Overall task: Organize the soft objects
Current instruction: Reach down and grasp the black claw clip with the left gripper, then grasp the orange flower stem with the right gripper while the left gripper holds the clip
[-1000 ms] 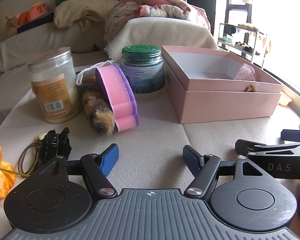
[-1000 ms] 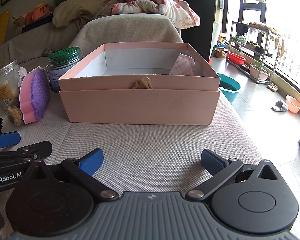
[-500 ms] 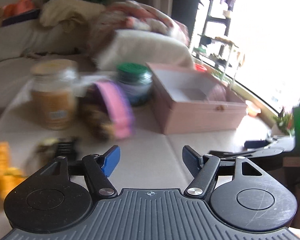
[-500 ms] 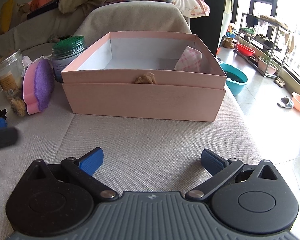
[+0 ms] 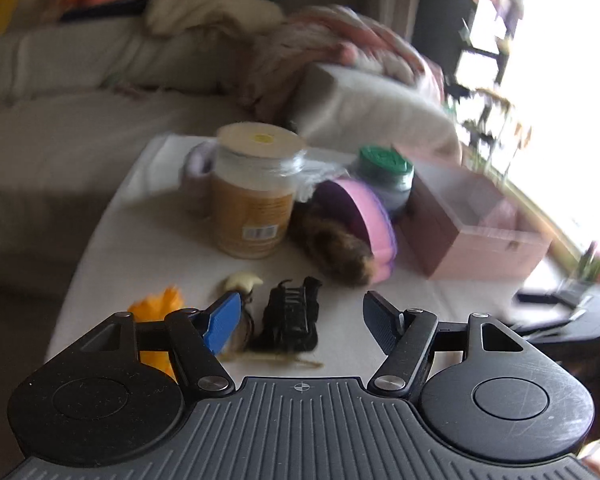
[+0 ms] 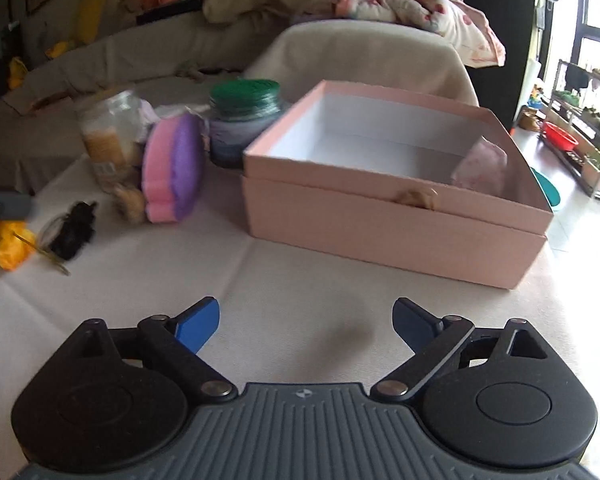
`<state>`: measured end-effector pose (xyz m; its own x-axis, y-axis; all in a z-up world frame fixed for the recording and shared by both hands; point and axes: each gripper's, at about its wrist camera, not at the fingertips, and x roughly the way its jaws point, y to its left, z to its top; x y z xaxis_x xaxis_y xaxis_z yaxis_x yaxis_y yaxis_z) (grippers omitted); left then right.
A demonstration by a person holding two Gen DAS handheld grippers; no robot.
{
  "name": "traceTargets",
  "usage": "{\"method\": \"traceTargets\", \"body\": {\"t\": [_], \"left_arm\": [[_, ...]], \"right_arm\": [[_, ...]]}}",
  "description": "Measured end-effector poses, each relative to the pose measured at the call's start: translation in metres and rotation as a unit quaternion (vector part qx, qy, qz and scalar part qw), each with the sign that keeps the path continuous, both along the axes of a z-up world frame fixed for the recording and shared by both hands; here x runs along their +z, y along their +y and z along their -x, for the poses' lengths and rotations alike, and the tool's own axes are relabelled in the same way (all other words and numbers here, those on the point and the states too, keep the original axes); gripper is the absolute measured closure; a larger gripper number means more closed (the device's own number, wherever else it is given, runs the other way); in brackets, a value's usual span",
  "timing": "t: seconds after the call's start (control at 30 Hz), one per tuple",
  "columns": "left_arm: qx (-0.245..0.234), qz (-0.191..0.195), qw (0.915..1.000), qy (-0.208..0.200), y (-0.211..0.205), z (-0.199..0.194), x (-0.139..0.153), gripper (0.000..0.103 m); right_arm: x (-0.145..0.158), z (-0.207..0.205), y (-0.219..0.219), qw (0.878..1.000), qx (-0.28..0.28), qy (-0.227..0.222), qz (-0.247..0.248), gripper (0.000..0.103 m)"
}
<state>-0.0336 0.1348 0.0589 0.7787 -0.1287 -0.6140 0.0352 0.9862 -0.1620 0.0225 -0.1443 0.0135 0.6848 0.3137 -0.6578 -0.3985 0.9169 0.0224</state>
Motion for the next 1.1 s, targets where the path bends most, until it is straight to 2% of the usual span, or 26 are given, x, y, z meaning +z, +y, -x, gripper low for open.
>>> {"method": "traceTargets", "body": {"t": [0.07, 0.17, 0.23, 0.3, 0.37, 0.47, 0.57, 0.63, 0.7, 0.77, 0.87, 0.93, 1.0, 1.1], "left_arm": [[-0.005, -0.028, 0.9994, 0.020, -0.008, -0.017, -0.011, 0.031], [-0.014, -0.041, 0.9983, 0.038, -0.010, -0.030, -0.027, 0.033], [-0.021, -0.051, 0.9975, 0.045, -0.012, -0.034, -0.035, 0.044], [-0.024, -0.063, 0.9969, 0.041, -0.014, -0.033, -0.041, 0.047], [-0.025, -0.072, 0.9964, 0.035, -0.014, -0.032, -0.042, 0.063], [-0.029, -0.047, 0.9984, 0.016, -0.005, -0.026, -0.032, 0.064], [-0.029, 0.004, 0.9994, -0.017, 0.011, -0.016, -0.009, 0.064], [-0.021, 0.040, 0.9984, -0.035, 0.030, -0.009, 0.008, 0.065], [-0.004, 0.057, 0.9972, -0.048, 0.049, -0.002, 0.022, 0.065], [0.021, 0.055, 0.9965, -0.060, 0.071, 0.005, 0.032, 0.065], [0.060, 0.054, 0.9943, -0.069, 0.099, 0.019, 0.039, 0.065], [0.076, 0.059, 0.9928, -0.071, 0.115, 0.027, 0.040, 0.065], [0.089, 0.057, 0.9918, -0.071, 0.125, 0.033, 0.036, 0.065], [0.099, 0.072, 0.9905, -0.064, 0.137, 0.034, 0.027, 0.065]], "right_arm": [[0.006, 0.008, 0.002, 1.000, 0.008, -0.018, 0.002, 0.009], [0.010, 0.018, 0.003, 0.999, 0.022, -0.045, 0.012, 0.009], [0.010, 0.020, 0.002, 0.998, 0.026, -0.049, 0.014, 0.009], [0.008, 0.018, 0.002, 0.998, 0.034, -0.046, 0.013, 0.011], [0.007, 0.017, 0.004, 0.998, 0.047, -0.043, 0.013, 0.011], [0.008, 0.020, 0.012, 0.996, 0.071, -0.052, 0.024, 0.013], [0.014, 0.022, 0.029, 0.991, 0.120, -0.054, 0.029, 0.013], [0.020, 0.025, 0.047, 0.983, 0.172, -0.059, 0.029, 0.014], [0.026, 0.028, 0.070, 0.972, 0.227, -0.063, 0.024, 0.016], [0.031, 0.030, 0.098, 0.957, 0.283, -0.066, 0.020, 0.022], [0.033, 0.036, 0.144, 0.927, 0.364, -0.087, 0.031, 0.035], [0.031, 0.038, 0.173, 0.910, 0.402, -0.092, 0.040, 0.037], [0.025, 0.040, 0.200, 0.900, 0.422, -0.092, 0.053, 0.037], [0.014, 0.036, 0.231, 0.897, 0.430, -0.083, 0.064, 0.041]]}}
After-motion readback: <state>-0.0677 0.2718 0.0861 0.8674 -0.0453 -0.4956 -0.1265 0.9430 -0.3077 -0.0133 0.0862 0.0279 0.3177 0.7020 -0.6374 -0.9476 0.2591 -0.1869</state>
